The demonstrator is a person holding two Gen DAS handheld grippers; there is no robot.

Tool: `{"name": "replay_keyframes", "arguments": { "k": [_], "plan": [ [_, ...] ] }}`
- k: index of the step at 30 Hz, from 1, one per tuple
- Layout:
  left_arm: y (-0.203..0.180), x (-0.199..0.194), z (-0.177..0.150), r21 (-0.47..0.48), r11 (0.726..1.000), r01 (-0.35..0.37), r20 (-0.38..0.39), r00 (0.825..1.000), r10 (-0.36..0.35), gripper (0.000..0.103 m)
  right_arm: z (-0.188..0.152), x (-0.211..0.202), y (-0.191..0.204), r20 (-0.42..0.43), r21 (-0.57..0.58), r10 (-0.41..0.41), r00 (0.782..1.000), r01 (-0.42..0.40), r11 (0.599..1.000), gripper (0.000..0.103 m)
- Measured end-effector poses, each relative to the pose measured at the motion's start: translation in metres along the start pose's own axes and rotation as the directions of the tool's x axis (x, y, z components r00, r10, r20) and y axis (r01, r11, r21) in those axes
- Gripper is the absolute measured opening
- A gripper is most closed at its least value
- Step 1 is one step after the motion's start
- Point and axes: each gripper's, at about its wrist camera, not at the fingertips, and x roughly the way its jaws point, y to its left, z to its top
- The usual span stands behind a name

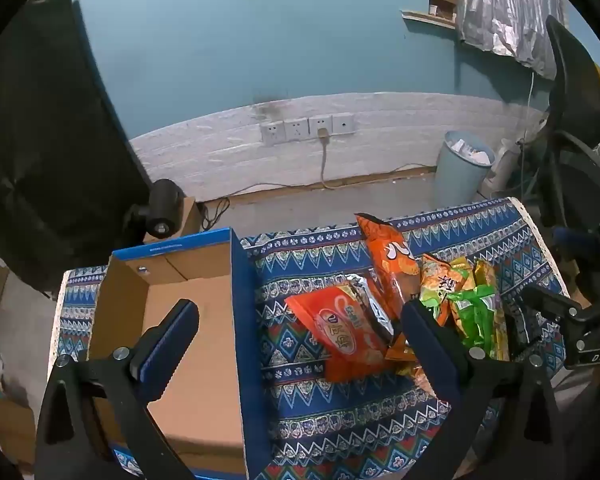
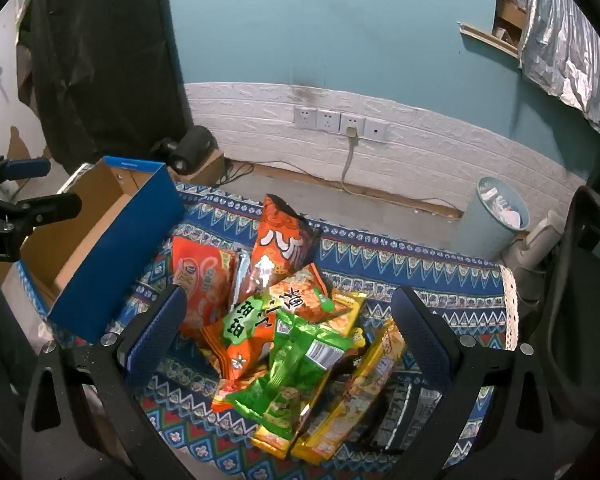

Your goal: Organize snacks

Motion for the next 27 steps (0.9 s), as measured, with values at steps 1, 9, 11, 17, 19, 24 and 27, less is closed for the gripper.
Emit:
{"name": "replay_keyframes", "arguments": {
  "k": [1,9,11,17,19,24,27],
  "plan": [
    [0.0,0.0,0.0,0.0,1.0,-0.001,0.0,1.0,0.001,0.102,0.0001,0.0,0.0002,0.002,-0.001,-0.001,1.0,0.001,1.0,0.1],
    [-0.0022,-0.0006,-0.0059,-0.002,1.0,-0.008,0.017,1.0,0.008,0.102,0.0007,0.0,0.0018,0.005,-0.002,-0.001,1.0,0.001,1.0,0.1],
    [-0.0027,-0.0006,-0.0088,-0.006,1.0,-0.011,0.018,1.0,0.011,0.102,0.0014,0.0016,0.0023,0.004,-0.003,-0.002,1.0,0.002,1.0,0.1],
    [0.0037,0.0007,-0.007,-0.011,1.0,-0.004,-0.002,1.0,0.004,0.102,0.0021,0.0026,0.0034,-0.001,0.0,-0.01,1.0,0.01,1.0,0.1],
    [0.0036,0.0005,-0.0081,-0.013,1.0,-0.002,0.0,1.0,0.002,0.102,0.0009,0.0022,0.001,0.002,0.003,-0.014,1.0,0.014,1.0,0.1],
    [0.0047,0.0001,-0.0076,-0.017,1.0,0.002,0.001,1.0,-0.001,0.102,0.0036,0.0034,-0.0019,-0.011,0.014,-0.016,1.0,0.016,1.0,0.1],
    [0.0054,0.001,-0.0068,-0.023,1.0,0.008,-0.007,1.0,-0.008,0.102,0.0021,0.005,-0.0032,-0.017,0.016,-0.016,1.0,0.016,1.0,0.1]
  ]
}}
